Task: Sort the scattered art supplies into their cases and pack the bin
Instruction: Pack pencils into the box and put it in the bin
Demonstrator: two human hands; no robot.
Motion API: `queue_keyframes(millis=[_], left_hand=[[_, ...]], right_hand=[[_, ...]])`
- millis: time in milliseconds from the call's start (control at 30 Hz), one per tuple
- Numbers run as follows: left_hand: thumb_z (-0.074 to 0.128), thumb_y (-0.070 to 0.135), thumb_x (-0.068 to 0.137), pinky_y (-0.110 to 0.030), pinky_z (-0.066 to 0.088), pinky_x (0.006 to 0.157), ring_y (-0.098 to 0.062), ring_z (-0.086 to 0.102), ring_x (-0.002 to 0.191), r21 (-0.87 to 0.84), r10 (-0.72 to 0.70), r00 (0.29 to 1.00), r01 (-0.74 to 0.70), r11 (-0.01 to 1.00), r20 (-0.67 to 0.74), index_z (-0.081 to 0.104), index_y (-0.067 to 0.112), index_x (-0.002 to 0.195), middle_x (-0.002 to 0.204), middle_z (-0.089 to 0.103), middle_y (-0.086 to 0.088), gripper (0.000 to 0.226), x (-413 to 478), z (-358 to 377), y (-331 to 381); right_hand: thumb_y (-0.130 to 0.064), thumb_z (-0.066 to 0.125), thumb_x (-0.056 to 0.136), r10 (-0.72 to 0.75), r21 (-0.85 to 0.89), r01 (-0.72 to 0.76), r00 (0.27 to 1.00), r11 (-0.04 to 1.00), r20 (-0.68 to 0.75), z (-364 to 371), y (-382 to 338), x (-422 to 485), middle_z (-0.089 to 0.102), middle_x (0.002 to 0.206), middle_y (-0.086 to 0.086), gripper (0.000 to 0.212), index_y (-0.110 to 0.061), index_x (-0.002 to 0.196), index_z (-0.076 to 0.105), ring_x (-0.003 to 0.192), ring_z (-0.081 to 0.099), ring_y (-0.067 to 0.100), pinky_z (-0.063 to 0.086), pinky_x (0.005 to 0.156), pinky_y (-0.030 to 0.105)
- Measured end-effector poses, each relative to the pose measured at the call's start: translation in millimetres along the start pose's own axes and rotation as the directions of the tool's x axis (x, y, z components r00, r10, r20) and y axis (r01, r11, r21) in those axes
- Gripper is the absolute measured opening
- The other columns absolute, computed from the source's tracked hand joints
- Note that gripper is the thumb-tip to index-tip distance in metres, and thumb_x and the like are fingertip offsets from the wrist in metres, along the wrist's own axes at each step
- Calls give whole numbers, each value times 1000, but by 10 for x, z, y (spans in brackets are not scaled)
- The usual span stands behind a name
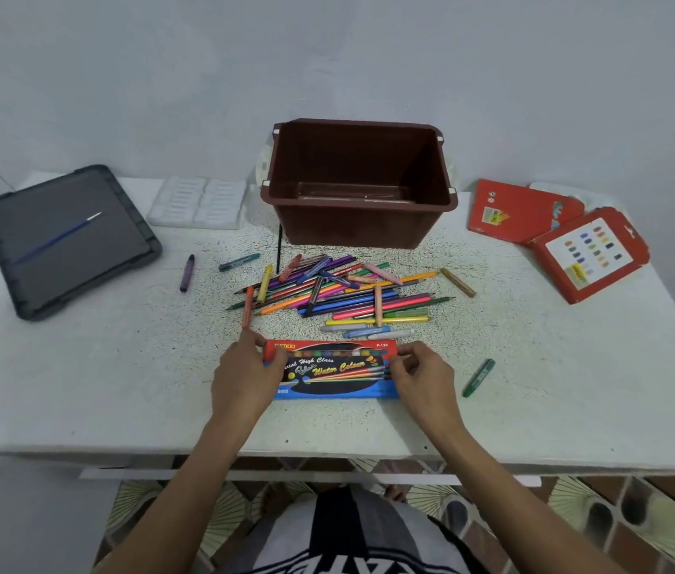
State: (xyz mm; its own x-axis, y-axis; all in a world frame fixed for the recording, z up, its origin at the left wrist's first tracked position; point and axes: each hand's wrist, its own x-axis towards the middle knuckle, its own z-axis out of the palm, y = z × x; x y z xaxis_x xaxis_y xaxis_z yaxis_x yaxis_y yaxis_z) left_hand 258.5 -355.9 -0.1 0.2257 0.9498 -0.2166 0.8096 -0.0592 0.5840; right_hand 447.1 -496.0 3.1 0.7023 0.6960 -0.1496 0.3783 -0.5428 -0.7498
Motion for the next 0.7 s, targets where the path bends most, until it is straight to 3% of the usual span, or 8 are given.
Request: queue_keyframes(millis=[100,200,300,533,633,700], left_hand=[[61,45,92,-24,39,54,-14,64,79,1,18,999,-18,1000,36,53,22,106,94,70,-2,29,23,-23,27],[64,42,91,-25,44,62,-14,64,79,-51,65,996,-62,997,59,55,19,114,96,70,-3,34,14,-118,102],[66,39,91,-25,49,65,-10,64,76,-86,118,992,-115,990,32,60,17,110,90,70,0,30,12,-200,189],[67,33,91,-13,43,64,-1,61,72,-159,209,975,-219,963,-77,71,15,114,80,65,10,29,82,-373,524],[70,30,90,-4,43,59,5,62,70,-236,233,964,-259,937,-131,74,17,108,75,65,16,23,149,-458,688],[71,28,89,1,42,62,7,62,72,-280,232,959,-271,921,-164,75,19,108,74,65,19,21,221,-512,811]], right_hand=[[-19,59,96,13,33,-13,1000,999,8,-5,-1,-14,61,73,-11,7,-14,96,65,66,58,3,41,51,12],[-19,61,96,-4,43,4,1000,999,-8,-84,-29,-2,63,73,-9,4,-20,93,63,67,60,6,41,51,13],[-18,61,94,-13,64,15,999,998,-38,-174,-100,41,63,72,-7,5,-21,91,62,65,59,4,40,51,13],[-20,60,94,-11,148,31,991,989,-133,-436,-368,250,64,78,-7,4,-20,91,62,72,63,7,50,55,24],[-19,60,94,-27,171,59,983,983,-182,-564,-507,385,64,77,-8,5,-20,90,63,71,63,7,47,52,15],[-20,60,94,-40,174,78,976,982,-215,-644,-602,496,64,77,-7,4,-21,90,62,72,63,9,49,56,17]])
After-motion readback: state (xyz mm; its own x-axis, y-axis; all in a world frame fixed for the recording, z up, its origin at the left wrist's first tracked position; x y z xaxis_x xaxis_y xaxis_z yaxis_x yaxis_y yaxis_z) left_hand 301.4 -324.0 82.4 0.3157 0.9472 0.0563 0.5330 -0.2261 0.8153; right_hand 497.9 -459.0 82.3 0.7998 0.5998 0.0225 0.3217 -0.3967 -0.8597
